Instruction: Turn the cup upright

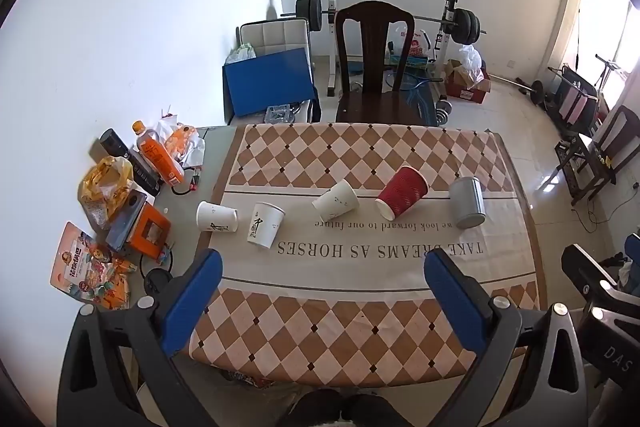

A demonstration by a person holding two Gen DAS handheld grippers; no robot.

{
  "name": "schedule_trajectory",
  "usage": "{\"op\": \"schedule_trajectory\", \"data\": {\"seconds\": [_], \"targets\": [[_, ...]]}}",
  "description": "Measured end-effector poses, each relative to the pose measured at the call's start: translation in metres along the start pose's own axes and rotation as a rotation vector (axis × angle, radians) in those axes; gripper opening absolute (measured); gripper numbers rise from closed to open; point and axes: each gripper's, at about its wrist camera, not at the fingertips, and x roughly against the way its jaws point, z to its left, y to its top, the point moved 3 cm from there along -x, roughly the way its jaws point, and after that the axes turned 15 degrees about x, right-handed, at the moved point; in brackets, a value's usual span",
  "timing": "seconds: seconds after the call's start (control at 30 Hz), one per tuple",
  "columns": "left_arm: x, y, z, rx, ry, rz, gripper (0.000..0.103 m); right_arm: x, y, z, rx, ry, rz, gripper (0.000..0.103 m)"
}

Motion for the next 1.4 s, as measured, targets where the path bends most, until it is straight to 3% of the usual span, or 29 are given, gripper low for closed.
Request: {"op": "schedule_trajectory", "data": {"seconds": [1.4], "targets": [[0.011, 0.014, 0.005, 0.007, -0.027, -0.021, 0.103, 0.004, 0.003, 0.003, -0.003, 0.000, -0.003, 0.103]]}}
